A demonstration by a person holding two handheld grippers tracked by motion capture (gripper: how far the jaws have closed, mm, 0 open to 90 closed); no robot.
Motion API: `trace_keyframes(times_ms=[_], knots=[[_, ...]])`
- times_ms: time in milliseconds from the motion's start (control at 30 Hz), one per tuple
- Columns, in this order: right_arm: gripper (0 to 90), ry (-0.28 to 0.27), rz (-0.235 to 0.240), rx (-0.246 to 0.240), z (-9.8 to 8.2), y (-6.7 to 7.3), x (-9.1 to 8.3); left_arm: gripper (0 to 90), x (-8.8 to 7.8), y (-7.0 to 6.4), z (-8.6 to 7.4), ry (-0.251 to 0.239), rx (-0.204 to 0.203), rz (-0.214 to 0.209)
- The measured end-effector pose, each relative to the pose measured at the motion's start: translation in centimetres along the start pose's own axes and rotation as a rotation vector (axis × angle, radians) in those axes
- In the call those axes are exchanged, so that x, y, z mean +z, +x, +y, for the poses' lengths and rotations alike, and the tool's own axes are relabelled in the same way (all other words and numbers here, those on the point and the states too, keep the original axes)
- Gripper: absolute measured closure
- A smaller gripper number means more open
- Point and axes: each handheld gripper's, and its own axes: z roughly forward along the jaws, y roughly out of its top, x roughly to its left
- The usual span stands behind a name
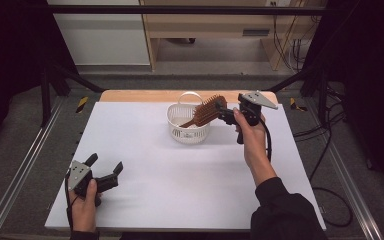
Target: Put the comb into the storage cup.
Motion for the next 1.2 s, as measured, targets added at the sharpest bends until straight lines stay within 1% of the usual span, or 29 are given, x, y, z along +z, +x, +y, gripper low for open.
trace_keyframes(times_ms=[33, 133, 267, 500, 567, 700, 733, 767, 900, 1133, 1200], knots=[[7.1, -0.003, -0.003, 0.001, 0.0, 0.1, 0.0, 1.3, 0.0, 0.0, 0.0, -0.001, -0.001, 0.0], [6.0, -0.002, -0.003, -0.018, 0.1, 0.2, -0.2, 1.2, -0.1, 0.0, 0.0, -0.004, -0.001, 0.002], [5.0, -0.009, 0.0, -0.022, 0.3, 0.4, -0.5, 1.3, -0.1, 0.1, 0.0, -0.004, -0.006, 0.006], [4.4, -0.028, 0.009, -0.039, 1.0, 0.7, -1.6, 1.2, -0.1, 0.1, 0.0, -0.009, 0.0, 0.008], [4.4, -0.032, 0.013, -0.04, 1.2, 0.7, -1.9, 1.2, -0.1, 0.0, 0.0, -0.006, 0.0, 0.002], [4.2, -0.041, 0.017, -0.051, 1.5, 0.5, -2.4, 1.2, -0.1, 0.0, 0.1, -0.006, 0.006, 0.003], [4.2, -0.044, 0.017, -0.054, 1.6, 0.4, -2.5, 1.2, -0.1, 0.0, 0.1, -0.008, 0.008, 0.009], [4.1, -0.045, 0.017, -0.054, 1.6, 0.4, -2.7, 1.2, -0.1, 0.0, 0.1, -0.006, 0.009, 0.005], [3.9, -0.062, 0.018, -0.05, 1.7, 0.3, -3.6, 1.2, -0.2, -0.1, 0.0, -0.006, 0.008, 0.007], [3.8, -0.07, 0.023, -0.05, 1.4, 0.0, -5.4, 1.2, -0.5, -0.1, 0.0, -0.008, 0.008, 0.012], [3.6, -0.07, 0.023, -0.054, 1.3, -0.1, -5.9, 1.2, -0.7, 0.0, 0.1, -0.014, 0.002, 0.012]])
